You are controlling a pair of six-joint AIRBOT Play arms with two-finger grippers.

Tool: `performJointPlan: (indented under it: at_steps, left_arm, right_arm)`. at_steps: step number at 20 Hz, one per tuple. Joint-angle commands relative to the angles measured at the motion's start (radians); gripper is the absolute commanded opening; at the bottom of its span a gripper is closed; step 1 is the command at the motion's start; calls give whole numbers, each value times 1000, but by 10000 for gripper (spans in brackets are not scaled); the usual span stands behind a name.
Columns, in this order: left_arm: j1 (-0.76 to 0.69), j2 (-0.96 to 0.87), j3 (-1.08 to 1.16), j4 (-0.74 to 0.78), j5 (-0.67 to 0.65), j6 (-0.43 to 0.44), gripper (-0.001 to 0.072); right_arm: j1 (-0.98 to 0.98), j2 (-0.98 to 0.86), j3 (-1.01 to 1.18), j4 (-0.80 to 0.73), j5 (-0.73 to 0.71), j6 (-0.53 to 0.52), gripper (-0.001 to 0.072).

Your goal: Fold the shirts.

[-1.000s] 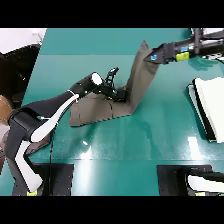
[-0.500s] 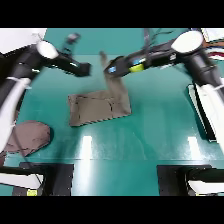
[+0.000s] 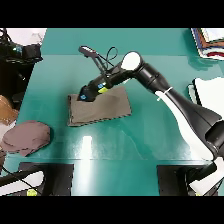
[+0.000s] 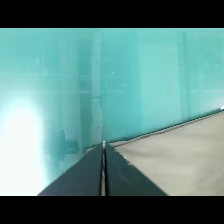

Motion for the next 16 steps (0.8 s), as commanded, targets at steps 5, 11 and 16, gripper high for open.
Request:
performJointPlan:
  at_steps: [5,11,16]
  left_arm:
    - [14,11,0,-1,-66,0,27]
    - [11,10,0,-31,-49,0,27]
    - [12,9,0,-33,-48,0,27]
  right_arm:
    - [-355,191,-423,-127,28,80,427]
    - [-576,135,-682,20,-1,111,572]
    - [-473,-6,-583,142,-8,66,572]
